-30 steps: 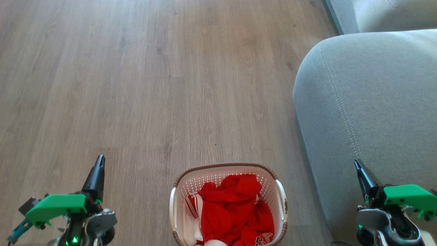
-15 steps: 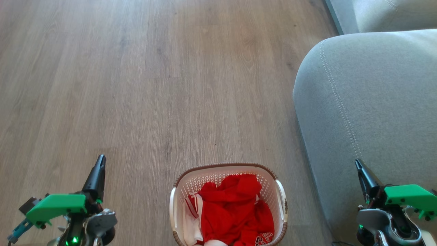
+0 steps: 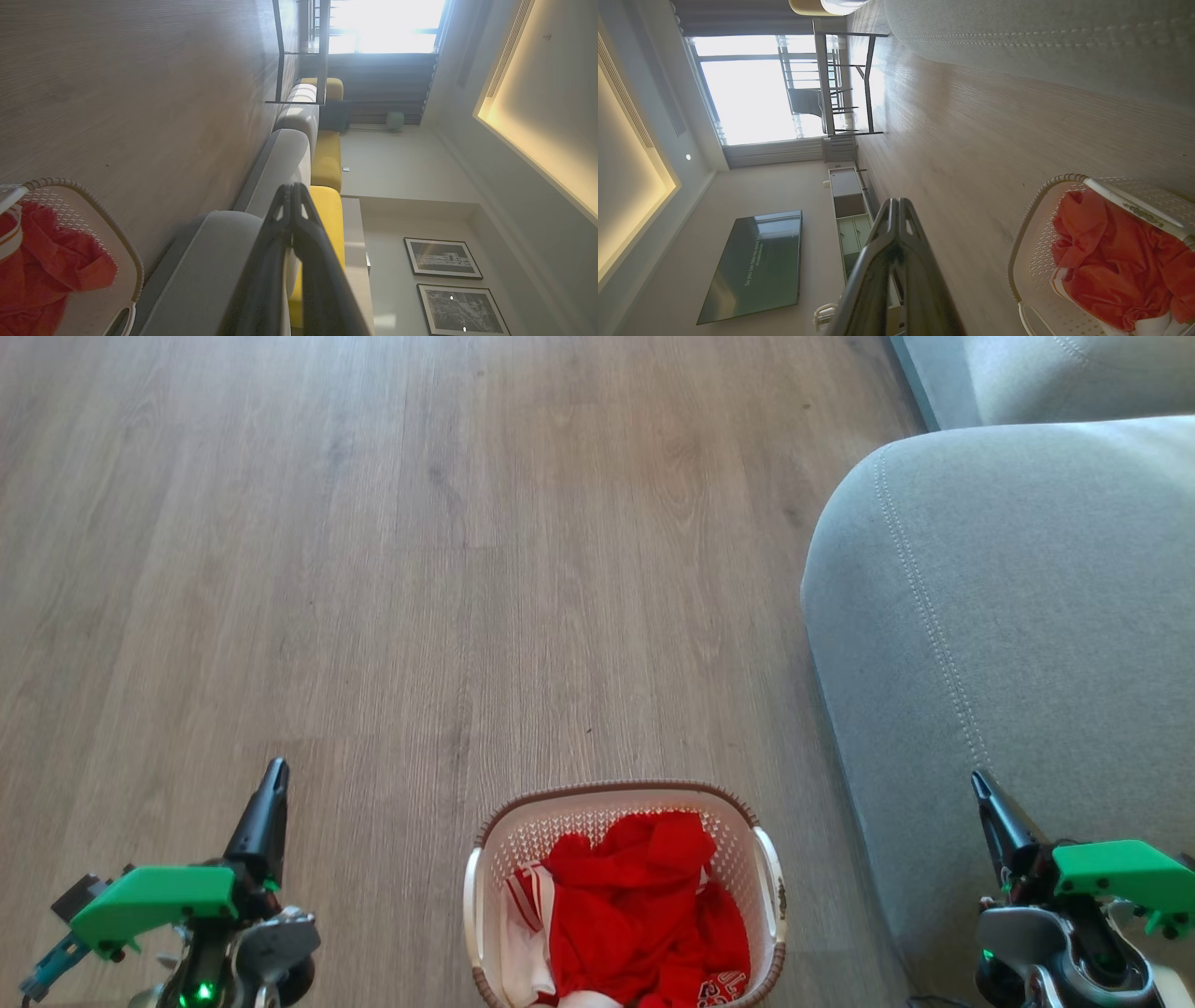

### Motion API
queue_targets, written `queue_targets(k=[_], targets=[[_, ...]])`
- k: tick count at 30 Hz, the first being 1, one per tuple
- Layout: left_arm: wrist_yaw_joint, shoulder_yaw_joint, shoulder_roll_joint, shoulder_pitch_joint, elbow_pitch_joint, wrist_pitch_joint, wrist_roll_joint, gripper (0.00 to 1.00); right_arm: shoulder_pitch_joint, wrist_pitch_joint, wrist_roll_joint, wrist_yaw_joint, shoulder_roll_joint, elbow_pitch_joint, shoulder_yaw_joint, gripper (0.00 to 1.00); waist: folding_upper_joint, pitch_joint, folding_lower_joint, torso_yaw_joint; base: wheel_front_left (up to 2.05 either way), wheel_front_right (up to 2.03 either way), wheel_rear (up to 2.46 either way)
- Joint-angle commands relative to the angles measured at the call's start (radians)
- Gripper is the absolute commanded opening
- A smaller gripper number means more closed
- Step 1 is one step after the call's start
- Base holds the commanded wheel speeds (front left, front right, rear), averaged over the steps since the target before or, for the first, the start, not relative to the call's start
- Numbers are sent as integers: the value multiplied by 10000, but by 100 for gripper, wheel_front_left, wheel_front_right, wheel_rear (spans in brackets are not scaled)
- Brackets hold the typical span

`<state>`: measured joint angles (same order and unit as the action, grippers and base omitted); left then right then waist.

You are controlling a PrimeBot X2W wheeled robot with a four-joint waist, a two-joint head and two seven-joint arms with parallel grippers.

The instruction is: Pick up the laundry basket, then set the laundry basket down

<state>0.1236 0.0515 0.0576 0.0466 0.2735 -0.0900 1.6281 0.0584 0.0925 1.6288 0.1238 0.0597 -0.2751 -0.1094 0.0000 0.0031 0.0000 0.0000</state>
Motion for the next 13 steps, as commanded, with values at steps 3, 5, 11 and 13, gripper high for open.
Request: queue_targets(k=[3,5,11,13], targets=[[71,426,71,596,-292,-74,-31,0,478,64,-55,69,36,313,134,0,0,0,0,0,0,0,0],[71,431,67,597,-292,-78,-35,0,478,68,-59,69,32,313,129,0,0,0,0,0,0,0,0],[71,446,56,598,-291,-90,-48,0,480,79,-71,69,23,312,115,0,0,0,0,0,0,0,0],[71,451,53,598,-291,-94,-52,0,480,83,-74,69,19,311,110,0,0,0,0,0,0,0,0]])
